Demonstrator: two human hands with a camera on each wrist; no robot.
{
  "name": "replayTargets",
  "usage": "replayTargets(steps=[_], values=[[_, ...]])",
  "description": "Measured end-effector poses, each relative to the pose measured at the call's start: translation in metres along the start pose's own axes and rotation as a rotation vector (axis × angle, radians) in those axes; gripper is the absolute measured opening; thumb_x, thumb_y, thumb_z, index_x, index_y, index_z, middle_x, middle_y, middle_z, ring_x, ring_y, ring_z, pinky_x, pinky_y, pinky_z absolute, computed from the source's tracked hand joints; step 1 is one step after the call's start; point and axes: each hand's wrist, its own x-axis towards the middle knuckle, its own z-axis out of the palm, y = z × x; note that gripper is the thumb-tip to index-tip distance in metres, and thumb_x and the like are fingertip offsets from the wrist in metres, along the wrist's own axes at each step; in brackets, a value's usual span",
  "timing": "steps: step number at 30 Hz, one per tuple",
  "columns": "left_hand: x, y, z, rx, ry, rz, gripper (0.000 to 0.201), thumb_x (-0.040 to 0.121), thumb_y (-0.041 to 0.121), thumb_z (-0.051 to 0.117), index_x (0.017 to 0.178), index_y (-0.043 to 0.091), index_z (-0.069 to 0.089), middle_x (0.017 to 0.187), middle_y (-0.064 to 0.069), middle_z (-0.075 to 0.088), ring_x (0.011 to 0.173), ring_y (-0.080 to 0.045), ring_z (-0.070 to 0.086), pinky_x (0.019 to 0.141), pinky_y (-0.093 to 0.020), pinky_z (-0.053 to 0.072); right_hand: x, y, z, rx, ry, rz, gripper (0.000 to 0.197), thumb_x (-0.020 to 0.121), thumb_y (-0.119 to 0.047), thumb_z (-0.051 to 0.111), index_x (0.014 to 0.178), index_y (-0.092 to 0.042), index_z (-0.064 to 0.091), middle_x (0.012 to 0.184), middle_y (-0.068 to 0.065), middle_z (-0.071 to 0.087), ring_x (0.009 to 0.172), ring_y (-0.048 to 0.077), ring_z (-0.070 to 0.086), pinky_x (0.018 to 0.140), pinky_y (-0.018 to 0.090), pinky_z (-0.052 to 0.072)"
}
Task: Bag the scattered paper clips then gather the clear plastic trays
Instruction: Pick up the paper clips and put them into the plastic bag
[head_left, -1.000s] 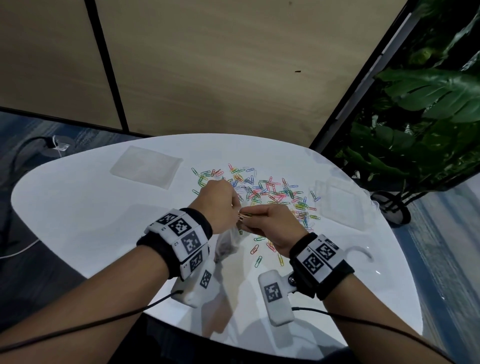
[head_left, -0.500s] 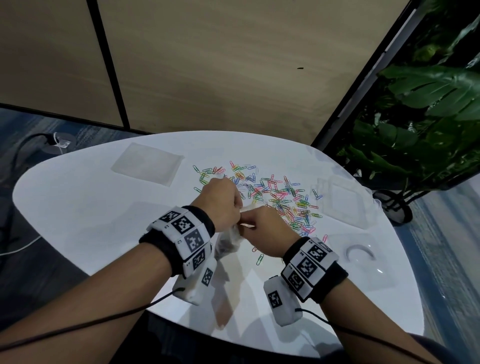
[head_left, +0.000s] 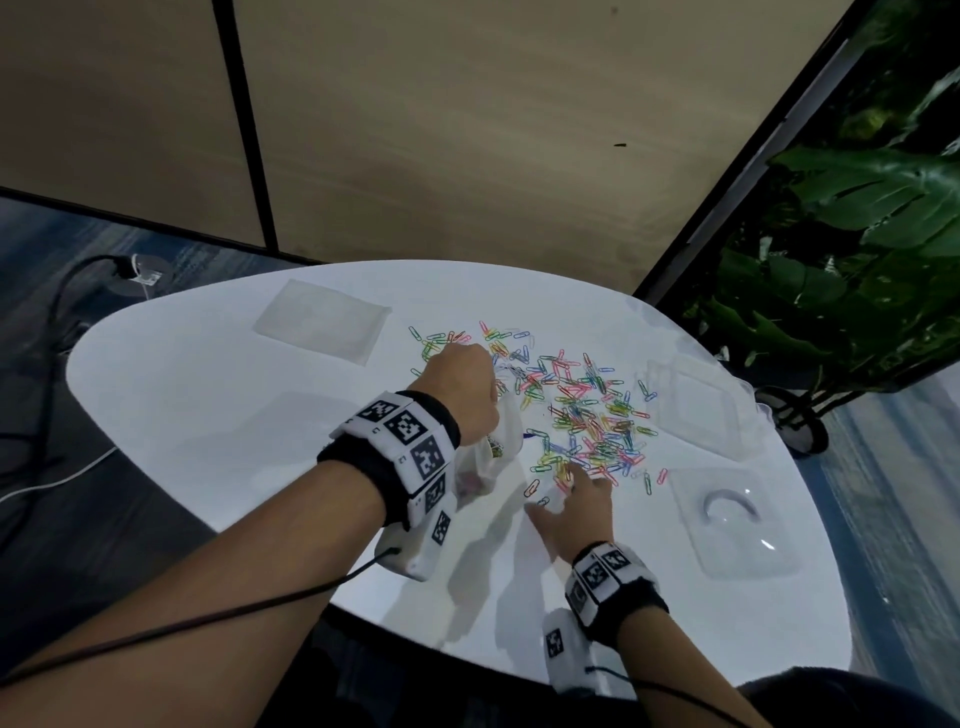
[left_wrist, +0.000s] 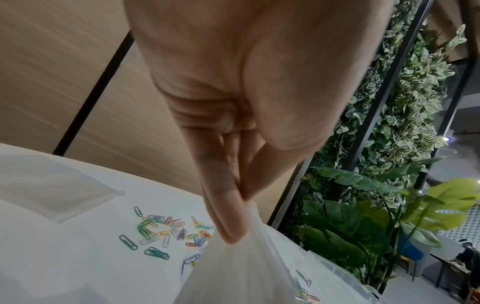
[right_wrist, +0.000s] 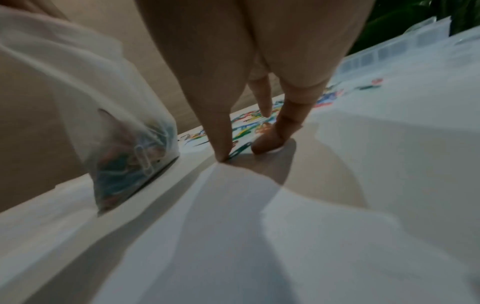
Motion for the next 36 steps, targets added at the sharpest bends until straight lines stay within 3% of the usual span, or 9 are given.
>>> replayTargets(steps=[5, 10, 15, 20, 24, 26, 29, 32, 36], values=[[0.001, -0.004, -0.003, 0.008, -0.021, -0.015, 0.022, 0.087, 0.001, 0.056, 0.099, 0.004, 0.076, 0.101, -0.012, 0.073, 0.088, -0.027, 0.072, 0.082, -0.035, 0.060, 0.044, -0.027, 0.001, 0.021, 0.082, -0.023, 0.063, 0.086, -0.020, 0.069, 0.143, -0.014, 0.041, 0.141, 0.018, 0.035, 0.119, 0.032, 0.052, 0.097, 0.031, 0.044], [0.005, -0.006, -0.004, -0.007, -0.027, -0.022, 0.022, 0.088, 0.001, 0.056, 0.099, 0.003, 0.075, 0.101, -0.013, 0.073, 0.087, -0.030, 0.072, 0.084, -0.037, 0.060, 0.074, -0.029, 0.004, -0.259, 0.042, -0.300, 0.050, 0.092, -0.012, 0.056, 0.140, -0.026, 0.048, 0.147, 0.015, 0.032, 0.122, 0.037, 0.051, 0.101, 0.040, 0.047], [0.007, -0.005, -0.001, -0.009, -0.035, -0.014, 0.021, 0.088, 0.001, 0.058, 0.098, 0.001, 0.076, 0.100, -0.014, 0.074, 0.085, -0.029, 0.073, 0.083, -0.038, 0.061, 0.085, -0.021, 0.005, -0.460, 0.100, -0.503, 0.024, 0.088, 0.000, 0.057, 0.106, -0.009, 0.071, 0.099, 0.012, 0.061, 0.086, 0.028, 0.061, 0.075, 0.032, 0.053], [0.006, -0.003, 0.001, 0.013, -0.025, -0.003, 0.025, 0.086, -0.001, 0.058, 0.101, 0.007, 0.077, 0.105, -0.011, 0.073, 0.086, -0.026, 0.071, 0.079, -0.030, 0.058, 0.090, -0.021, -0.013, -0.523, 0.071, -0.435, 0.018, 0.088, 0.001, 0.056, 0.085, -0.007, 0.071, 0.087, 0.010, 0.068, 0.075, 0.021, 0.063, 0.069, 0.027, 0.054], [0.006, -0.005, 0.002, 0.015, -0.023, -0.014, 0.022, 0.088, 0.002, 0.060, 0.099, 0.009, 0.078, 0.105, -0.009, 0.073, 0.075, -0.020, 0.063, 0.078, -0.028, 0.057, 0.100, -0.016, -0.044, -0.233, 0.046, -0.242, 0.015, 0.084, -0.012, 0.064, 0.075, -0.015, 0.077, 0.075, 0.004, 0.073, 0.068, 0.017, 0.064, 0.065, 0.019, 0.046], [0.006, -0.005, 0.002, 0.013, -0.021, -0.018, 0.022, 0.088, 0.002, 0.060, 0.099, 0.009, 0.078, 0.105, -0.009, 0.073, 0.079, -0.023, 0.066, 0.081, -0.030, 0.058, 0.104, -0.008, -0.061, 0.034, -0.036, -0.100, 0.007, 0.082, -0.019, 0.072, 0.081, -0.015, 0.078, 0.077, 0.002, 0.076, 0.069, 0.013, 0.067, 0.067, 0.019, 0.052], [0.007, -0.002, 0.003, -0.004, -0.028, -0.021, 0.021, 0.088, 0.002, 0.061, 0.099, 0.009, 0.077, 0.103, -0.010, 0.074, 0.083, -0.024, 0.068, 0.082, -0.030, 0.059, 0.102, -0.011, -0.085, 0.591, -0.188, 0.024, 0.015, 0.081, -0.014, 0.077, 0.092, -0.004, 0.076, 0.097, 0.018, 0.075, 0.087, 0.023, 0.072, 0.089, 0.034, 0.058], [0.006, 0.002, 0.003, -0.025, -0.038, -0.031, 0.020, 0.089, 0.003, 0.060, 0.099, 0.009, 0.076, 0.099, -0.010, 0.074, 0.088, -0.024, 0.070, 0.083, -0.030, 0.058, 0.077, -0.038, -0.107, 1.030, -0.333, 0.014, 0.025, 0.087, -0.004, 0.069, 0.108, 0.009, 0.066, 0.106, 0.021, 0.070, 0.090, 0.021, 0.071, 0.080, 0.023, 0.059], [0.004, 0.008, 0.005, -0.065, -0.033, -0.038, 0.020, 0.089, 0.002, 0.060, 0.098, 0.009, 0.076, 0.092, -0.007, 0.073, 0.089, -0.023, 0.071, 0.087, -0.031, 0.058, 0.032, -0.071, -0.107, 1.129, -0.534, -0.087, 0.024, 0.089, -0.003, 0.064, 0.111, 0.007, 0.065, 0.099, 0.013, 0.072, 0.090, 0.015, 0.072, 0.078, 0.018, 0.057]])
